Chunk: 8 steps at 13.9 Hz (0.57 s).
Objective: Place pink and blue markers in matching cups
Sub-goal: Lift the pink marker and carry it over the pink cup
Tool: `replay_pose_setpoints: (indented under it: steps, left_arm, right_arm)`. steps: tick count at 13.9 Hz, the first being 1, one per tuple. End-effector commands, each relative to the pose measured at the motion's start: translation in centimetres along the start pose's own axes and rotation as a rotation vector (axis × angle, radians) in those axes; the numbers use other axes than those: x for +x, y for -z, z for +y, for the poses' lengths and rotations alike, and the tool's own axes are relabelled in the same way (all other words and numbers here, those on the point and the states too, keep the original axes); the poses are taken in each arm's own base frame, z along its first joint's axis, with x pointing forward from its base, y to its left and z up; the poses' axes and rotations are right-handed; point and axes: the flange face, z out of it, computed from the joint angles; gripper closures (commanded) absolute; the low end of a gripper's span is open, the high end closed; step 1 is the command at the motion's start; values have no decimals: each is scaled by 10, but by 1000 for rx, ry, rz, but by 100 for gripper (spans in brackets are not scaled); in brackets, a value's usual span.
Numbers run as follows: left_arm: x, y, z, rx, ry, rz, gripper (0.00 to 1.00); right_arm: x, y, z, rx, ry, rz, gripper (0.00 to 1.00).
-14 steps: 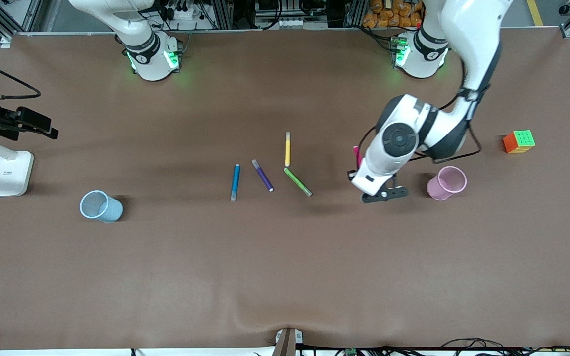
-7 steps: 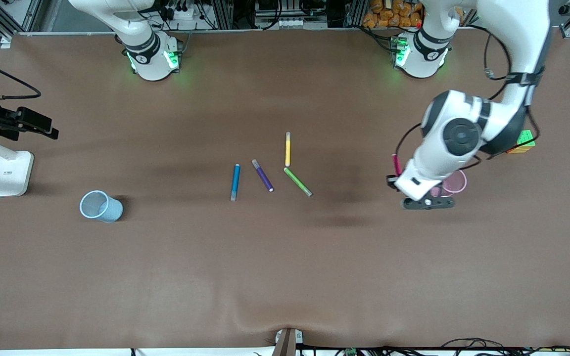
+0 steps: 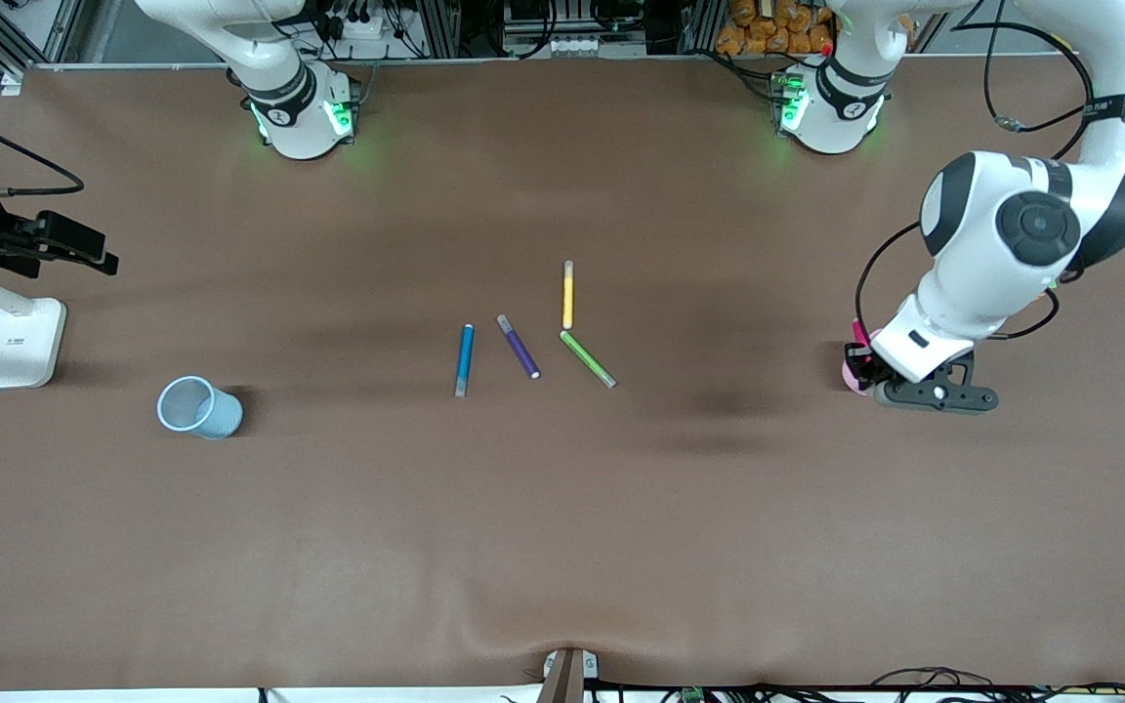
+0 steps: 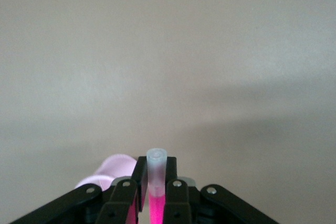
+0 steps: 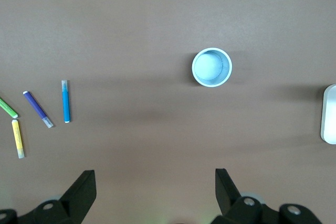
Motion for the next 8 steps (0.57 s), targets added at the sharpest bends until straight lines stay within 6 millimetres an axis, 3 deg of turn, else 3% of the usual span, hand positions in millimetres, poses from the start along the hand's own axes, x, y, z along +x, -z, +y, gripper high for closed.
replay_pose_setpoints:
  steps: [1,3,5,8]
  left_arm:
    - [-24,-4,-32,31,-111,53,100]
    - [-31,-8,-58,43,-178,44,100]
    - [-44,-19,-59,44,-197,67,100]
    - [-47,-27,-57,43,-199,119,100]
  right_arm:
    - [0,2,-7,-14,7,7,0]
    - [1,2,-12,-15,15,15,0]
    - [2,0,-12,-15,16,14,0]
    - [5,-3,-16,-16,20,12,0]
